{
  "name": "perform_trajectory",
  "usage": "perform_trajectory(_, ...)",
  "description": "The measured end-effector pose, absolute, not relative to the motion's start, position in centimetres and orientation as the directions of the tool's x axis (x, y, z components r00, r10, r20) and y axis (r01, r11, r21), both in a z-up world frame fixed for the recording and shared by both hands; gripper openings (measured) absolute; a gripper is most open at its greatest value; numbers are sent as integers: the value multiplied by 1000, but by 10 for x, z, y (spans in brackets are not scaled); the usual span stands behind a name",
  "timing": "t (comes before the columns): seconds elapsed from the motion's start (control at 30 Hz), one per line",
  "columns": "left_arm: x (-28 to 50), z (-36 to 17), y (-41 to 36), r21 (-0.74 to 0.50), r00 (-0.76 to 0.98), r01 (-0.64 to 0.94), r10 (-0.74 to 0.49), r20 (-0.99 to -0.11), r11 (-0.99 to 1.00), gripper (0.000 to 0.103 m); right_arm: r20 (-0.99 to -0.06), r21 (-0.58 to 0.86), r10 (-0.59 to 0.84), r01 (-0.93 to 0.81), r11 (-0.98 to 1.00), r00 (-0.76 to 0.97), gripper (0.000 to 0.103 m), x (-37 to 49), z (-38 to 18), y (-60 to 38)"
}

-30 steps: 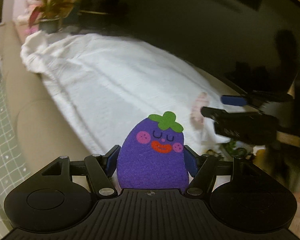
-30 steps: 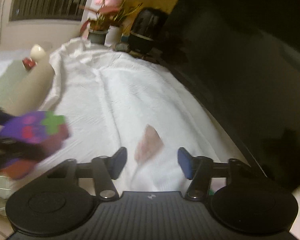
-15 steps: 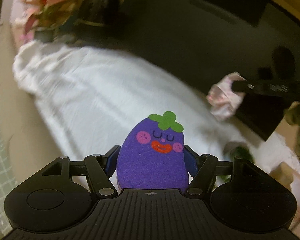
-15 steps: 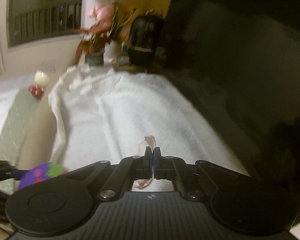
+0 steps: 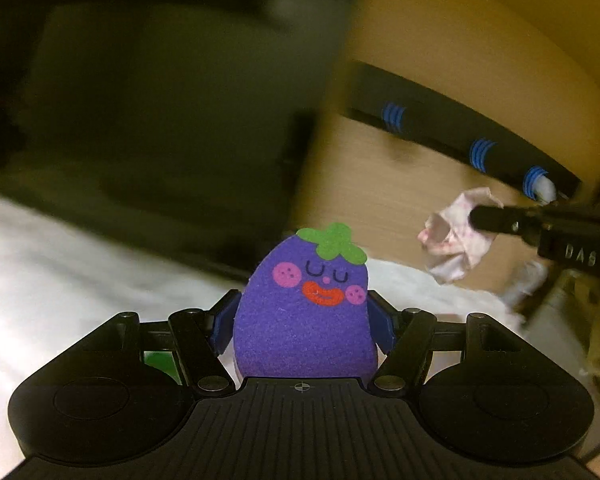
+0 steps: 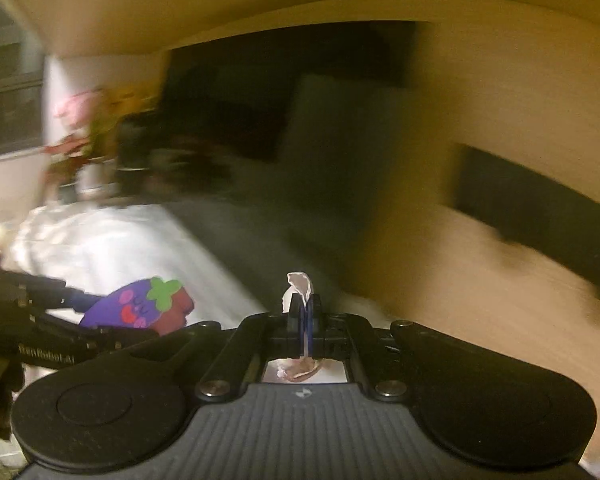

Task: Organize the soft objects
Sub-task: 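Carry the eggplant sponge into the pink box while the right gripper grasps a pink item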

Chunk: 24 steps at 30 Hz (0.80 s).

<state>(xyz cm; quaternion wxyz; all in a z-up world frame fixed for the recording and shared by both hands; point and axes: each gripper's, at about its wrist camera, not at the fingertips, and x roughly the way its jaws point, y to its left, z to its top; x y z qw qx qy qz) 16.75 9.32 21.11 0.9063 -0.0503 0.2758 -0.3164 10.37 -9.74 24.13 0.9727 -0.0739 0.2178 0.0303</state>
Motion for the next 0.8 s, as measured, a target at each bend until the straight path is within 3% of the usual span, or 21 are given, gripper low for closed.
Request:
perform_trajectory(0.2,174,197,-13,-344,469,660,-724,-506,668,72,-475,-86,-136,107,990,870,2,61,203,-202)
perform_trajectory(0.33,195,169,-71,-503,307,659,-810,-499,559,72,-519,-4,-131,150,989,845,3,50,170,-242)
perform_trajectory(0.4,205,150,-98,-542,256,625,-803,-538,562,73,-561,63,-118,184,981,819,7,44,151,-258)
perform_trajectory(0.47,205,125,-134,-352,308,658,-664,-681,666,72,-591,87,-114,203,975,798,17,37,132,-257)
perform_trajectory(0.53,191,104,-164,-84,416,718,-522,-745,691,72,-611,61,-121,199,978,782,27,22,116,-256)
perform_trajectory(0.57,188,98,-169,-67,419,729,-521,-743,682,72,-620,34,-129,190,981,774,29,16,109,-254)
perform_trajectory(0.67,201,87,-165,-281,303,674,-603,-738,683,73,-631,-23,-143,165,986,762,33,3,97,-249)
perform_trajectory(0.8,188,85,-185,-114,370,734,-535,-759,669,69,-641,4,-138,183,983,755,43,3,89,-245)
